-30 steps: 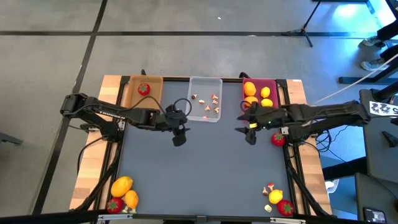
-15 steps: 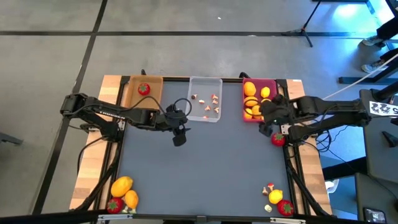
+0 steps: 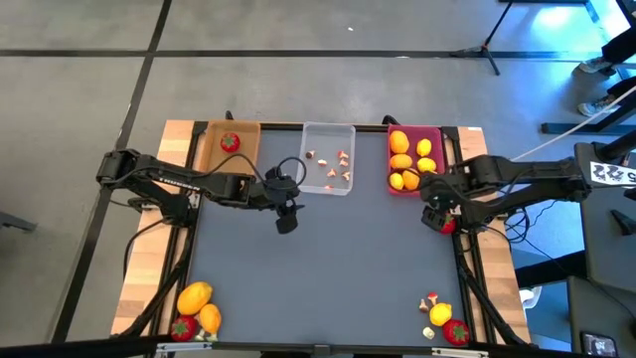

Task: Sort produce into baskets
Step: Put the tomato into the orange bin

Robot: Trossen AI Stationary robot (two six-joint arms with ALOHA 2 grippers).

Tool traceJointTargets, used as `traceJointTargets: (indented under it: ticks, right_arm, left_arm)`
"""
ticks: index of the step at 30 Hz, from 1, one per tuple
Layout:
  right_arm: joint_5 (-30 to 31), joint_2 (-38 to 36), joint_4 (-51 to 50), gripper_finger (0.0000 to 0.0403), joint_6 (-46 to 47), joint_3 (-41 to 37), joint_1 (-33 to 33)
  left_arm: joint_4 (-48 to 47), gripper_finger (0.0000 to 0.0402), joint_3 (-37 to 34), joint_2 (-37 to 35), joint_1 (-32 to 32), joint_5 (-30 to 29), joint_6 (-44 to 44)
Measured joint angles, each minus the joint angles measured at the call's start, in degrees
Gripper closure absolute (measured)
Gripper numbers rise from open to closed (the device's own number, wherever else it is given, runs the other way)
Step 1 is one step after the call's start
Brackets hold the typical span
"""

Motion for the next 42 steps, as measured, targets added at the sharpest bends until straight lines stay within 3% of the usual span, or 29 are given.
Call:
traceJointTargets:
  ticks: [6,15,23,31,42]
  right_arm:
    - [2.04,1.07,-1.68,0.0086,0.18,-4.21,-0.02]
    - [-6.78,3.40,-0.29,0.0086,0.40,-9.61,-0.02]
    - [-4.92,5.30,-0.10,0.0086,0.23,-9.90,-0.02]
    - [-4.78,13.60,-2.95,0.0086,-0.77,-9.90,-0.02]
    - [-4.27,25.46,-3.65,0.0086,-10.37,-10.34,-0.13]
  left_arm:
    - [-0.18,0.0180,0.00,0.00,0.00,0.00,0.01]
    - [-0.28,0.0180,0.00,0.00,0.00,0.02,0.03]
    - [-0.15,0.0180,0.00,0.00,0.00,0.02,0.02]
    - [-0.11,0.0180,0.00,0.00,0.00,0.02,0.04]
    - [-0.22,0.0180,0.00,0.00,0.00,0.04,0.04]
